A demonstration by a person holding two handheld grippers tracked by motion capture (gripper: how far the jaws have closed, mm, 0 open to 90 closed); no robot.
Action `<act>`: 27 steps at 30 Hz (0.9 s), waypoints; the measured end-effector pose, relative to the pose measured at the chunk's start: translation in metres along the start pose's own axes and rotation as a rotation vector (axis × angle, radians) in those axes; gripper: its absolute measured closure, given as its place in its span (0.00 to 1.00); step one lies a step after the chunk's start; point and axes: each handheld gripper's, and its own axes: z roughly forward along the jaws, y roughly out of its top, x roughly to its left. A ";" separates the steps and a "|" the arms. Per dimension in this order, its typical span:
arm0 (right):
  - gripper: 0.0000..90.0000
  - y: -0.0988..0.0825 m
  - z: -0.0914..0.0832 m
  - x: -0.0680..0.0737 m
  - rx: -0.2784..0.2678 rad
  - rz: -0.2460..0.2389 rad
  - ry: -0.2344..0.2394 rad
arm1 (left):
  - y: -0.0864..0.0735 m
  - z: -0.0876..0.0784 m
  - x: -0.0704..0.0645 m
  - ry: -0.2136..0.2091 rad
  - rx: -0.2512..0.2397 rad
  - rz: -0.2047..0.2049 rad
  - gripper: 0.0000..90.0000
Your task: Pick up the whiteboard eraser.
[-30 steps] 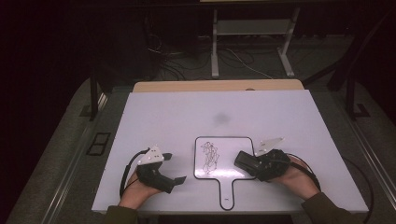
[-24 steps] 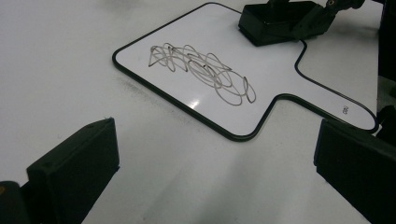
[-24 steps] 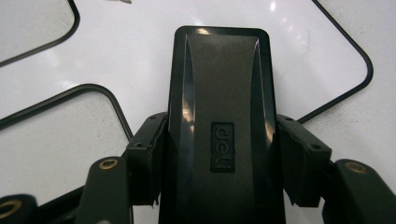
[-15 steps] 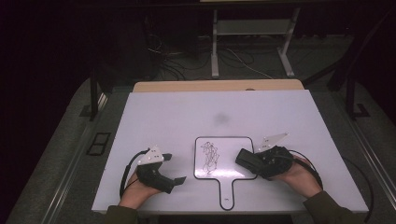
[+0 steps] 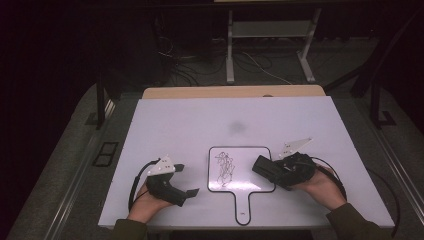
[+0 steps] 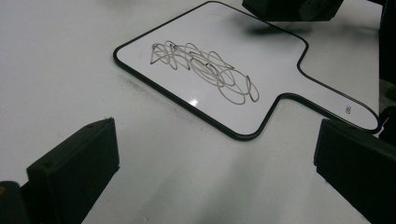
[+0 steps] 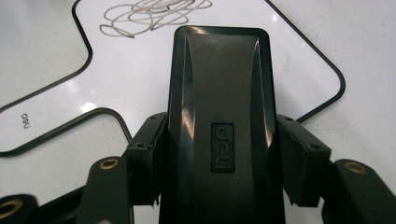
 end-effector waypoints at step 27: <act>0.43 0.017 -0.004 -0.006 -0.059 -0.010 0.039 | 0.001 -0.002 -0.001 0.017 -0.003 0.000 0.00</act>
